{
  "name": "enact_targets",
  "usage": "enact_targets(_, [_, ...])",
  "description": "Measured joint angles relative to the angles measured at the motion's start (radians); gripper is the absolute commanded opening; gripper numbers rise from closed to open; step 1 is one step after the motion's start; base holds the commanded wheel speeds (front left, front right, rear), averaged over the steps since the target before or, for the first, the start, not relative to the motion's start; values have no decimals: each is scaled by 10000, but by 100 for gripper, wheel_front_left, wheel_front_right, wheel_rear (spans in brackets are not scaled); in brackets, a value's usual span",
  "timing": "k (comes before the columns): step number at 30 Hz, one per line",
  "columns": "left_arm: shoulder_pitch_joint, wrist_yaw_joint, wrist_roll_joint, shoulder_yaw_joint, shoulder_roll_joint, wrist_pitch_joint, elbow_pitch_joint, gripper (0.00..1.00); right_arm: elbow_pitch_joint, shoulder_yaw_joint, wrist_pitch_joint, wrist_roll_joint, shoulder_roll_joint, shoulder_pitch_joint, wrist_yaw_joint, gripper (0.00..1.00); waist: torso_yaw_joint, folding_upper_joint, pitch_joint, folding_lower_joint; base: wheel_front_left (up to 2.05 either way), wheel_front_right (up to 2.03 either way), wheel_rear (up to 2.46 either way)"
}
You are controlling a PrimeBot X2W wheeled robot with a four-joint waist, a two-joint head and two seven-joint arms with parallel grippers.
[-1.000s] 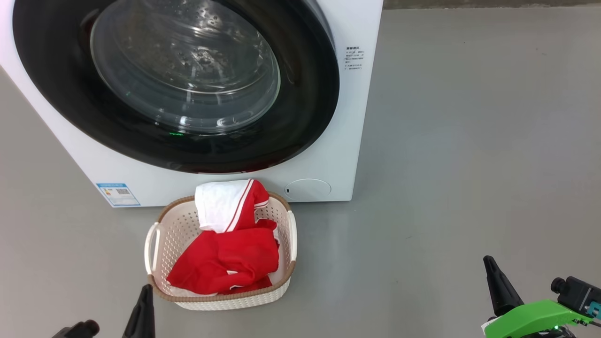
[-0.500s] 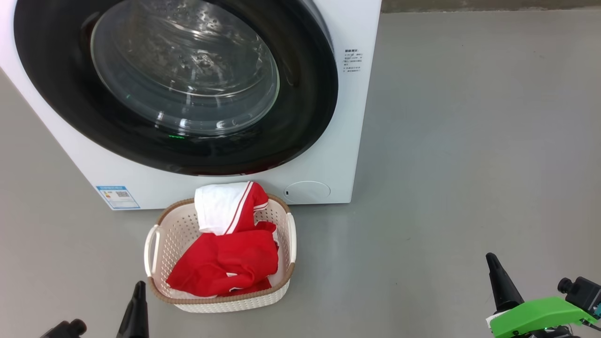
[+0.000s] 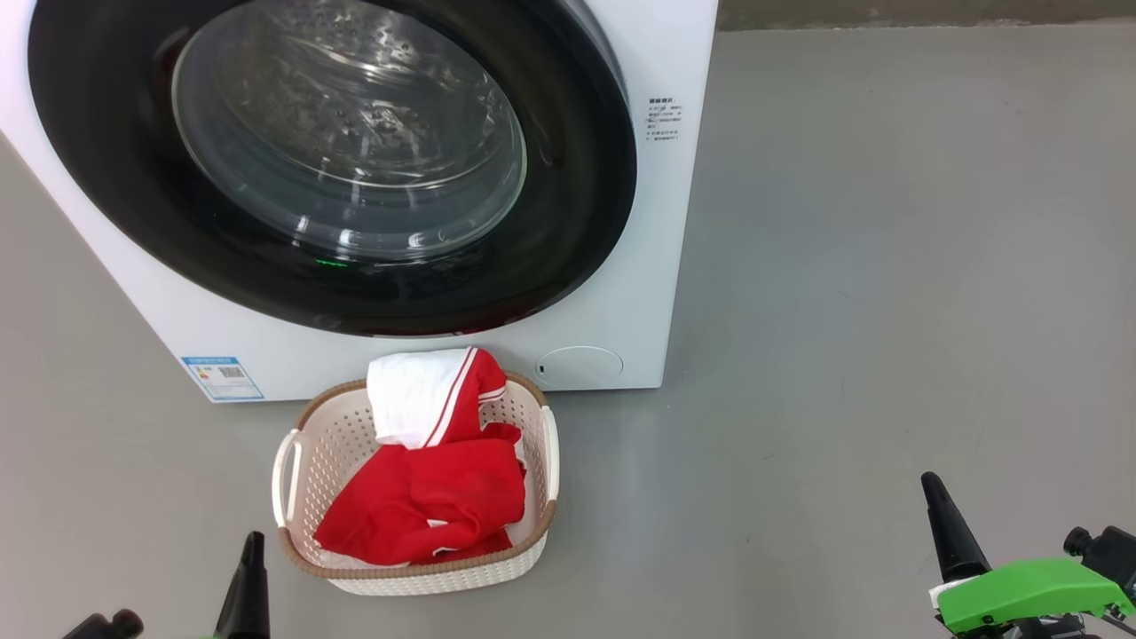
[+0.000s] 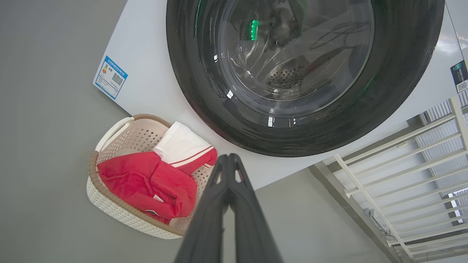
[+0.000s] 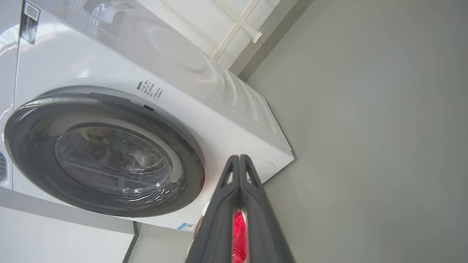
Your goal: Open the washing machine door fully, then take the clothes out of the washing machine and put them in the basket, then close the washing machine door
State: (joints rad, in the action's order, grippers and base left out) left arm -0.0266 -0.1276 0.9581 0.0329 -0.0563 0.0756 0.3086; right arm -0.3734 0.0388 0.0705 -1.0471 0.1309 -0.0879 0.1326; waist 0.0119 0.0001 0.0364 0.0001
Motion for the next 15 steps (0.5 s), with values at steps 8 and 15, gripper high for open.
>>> enact_targets(8, [-57,0,859,-117,4,-219,-38,0,117,94,-219,-709,-100,0,-4,0,-15,0,-43,0,0,0,0])
enact_targets(15, [-67,0,1593,-236,8,-407,-82,0,234,180,-437,-1331,-174,0,-4,0,-29,0,-81,-1,0,0,0])
